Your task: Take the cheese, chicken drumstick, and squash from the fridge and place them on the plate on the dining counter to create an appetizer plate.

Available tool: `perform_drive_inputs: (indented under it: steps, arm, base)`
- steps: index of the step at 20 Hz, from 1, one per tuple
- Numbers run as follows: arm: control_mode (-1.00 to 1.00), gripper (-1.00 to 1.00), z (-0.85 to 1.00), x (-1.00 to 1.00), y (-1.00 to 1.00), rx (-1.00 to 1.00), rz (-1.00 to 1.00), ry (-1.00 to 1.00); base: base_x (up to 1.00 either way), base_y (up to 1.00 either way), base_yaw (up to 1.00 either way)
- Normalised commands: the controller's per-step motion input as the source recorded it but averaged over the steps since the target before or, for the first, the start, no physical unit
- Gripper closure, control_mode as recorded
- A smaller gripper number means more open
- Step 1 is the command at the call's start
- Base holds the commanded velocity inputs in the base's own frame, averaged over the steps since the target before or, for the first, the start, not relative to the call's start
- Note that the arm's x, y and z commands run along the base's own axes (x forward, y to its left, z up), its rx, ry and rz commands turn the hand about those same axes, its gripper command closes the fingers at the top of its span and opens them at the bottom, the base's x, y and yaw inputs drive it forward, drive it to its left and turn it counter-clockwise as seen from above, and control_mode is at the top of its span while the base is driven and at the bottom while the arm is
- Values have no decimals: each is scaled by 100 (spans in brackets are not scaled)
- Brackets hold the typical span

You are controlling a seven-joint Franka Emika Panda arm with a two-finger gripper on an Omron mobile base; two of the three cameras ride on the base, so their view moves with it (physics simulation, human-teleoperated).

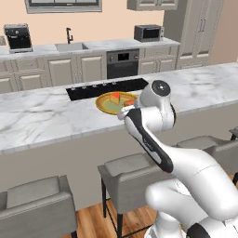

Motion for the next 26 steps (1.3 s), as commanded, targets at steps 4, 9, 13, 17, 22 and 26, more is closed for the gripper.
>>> perform_drive_inputs:
  steps: [4,9,13,17,22,26]
  arm:
    - [-100,100,7,91,3,0,7,1]
    - [-100,100,-1,100,15,-3,2,2]
    - [-100,100,-13,81,31,-7,0,11]
    - [-100,100,-34,59,13,-9,0,9]
    - [-100,100,-33,49,1,-6,0,2]
    - [-100,100,-38,38,0,-3,0,2]
  base:
    - [0,0,0]
    - [0,0,0]
    - [0,0,0]
    - [0,0,0]
    - [0,0,0]
    - [0,0,0]
